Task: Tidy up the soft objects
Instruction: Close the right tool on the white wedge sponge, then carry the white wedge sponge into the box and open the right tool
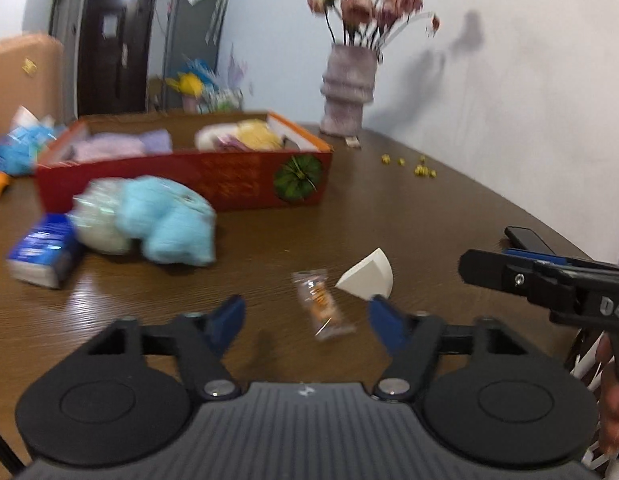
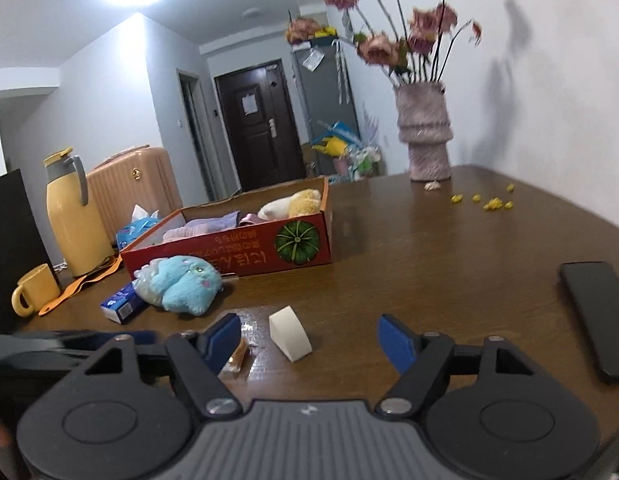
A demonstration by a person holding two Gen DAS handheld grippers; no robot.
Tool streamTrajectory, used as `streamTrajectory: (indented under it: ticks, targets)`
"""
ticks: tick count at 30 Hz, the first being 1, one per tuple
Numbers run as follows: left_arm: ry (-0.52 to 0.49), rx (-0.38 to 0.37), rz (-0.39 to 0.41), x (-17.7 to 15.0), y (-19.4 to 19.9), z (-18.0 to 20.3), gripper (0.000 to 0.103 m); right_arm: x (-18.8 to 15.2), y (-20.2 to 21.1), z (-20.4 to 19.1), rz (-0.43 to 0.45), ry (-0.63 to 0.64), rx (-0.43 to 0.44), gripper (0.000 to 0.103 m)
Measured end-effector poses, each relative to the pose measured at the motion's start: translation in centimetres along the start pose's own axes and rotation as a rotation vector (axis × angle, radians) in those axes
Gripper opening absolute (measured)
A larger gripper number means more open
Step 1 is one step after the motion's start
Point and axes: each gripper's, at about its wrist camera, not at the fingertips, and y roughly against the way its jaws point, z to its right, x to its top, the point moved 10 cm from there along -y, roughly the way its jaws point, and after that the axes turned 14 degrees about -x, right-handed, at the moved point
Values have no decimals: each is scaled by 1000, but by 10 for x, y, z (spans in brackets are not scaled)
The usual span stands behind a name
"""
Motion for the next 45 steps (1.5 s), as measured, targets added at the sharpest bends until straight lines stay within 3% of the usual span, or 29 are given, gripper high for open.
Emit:
streamTrajectory:
  ticks: [3, 5, 7, 9, 12, 14, 19, 28, 33, 38, 42, 45]
  targets:
    - [-7, -28, -14, 2, -21, -5, 46, 4, -22, -6, -24, 3, 45, 72]
    - [-1, -36, -50, 0, -31, -9, 22, 4, -34, -13, -38, 16, 70, 71]
    - [19, -46, -63, -2, -34, -16, 16, 1, -48, -21, -60, 29, 91, 68]
    - [20, -29, -51, -1, -30, -22, 16, -3, -61, -27, -80, 45, 98, 62]
    - [22, -7, -31, 2, -26, -28, 15, -8, -77, -32, -101, 69, 67, 41]
    - [24, -1, -26, 2, -21, -30, 14, -10, -80, -34, -106, 67, 70, 22]
    - [10, -4, 9, 9, 4, -21, 14, -14, -66, -33, -105, 58, 65, 19]
    - [11, 4, 107, 11, 74, -2, 14, -17, -4, -33, -65, 21, 95, 19]
    - [16, 25, 157, 30, 92, -10, 14, -1, 12, -45, -22, 43, 124, 19]
    - [29, 5, 204, 98, 88, -41, 14, 47, 1, -66, 36, 114, 169, 19]
    - [41, 26, 160, 168, 42, -93, 14, 108, -49, -91, 64, 166, 199, 19]
    - [23, 83, 100, 205, -9, -139, 14, 147, -107, -108, 17, 154, 221, 19]
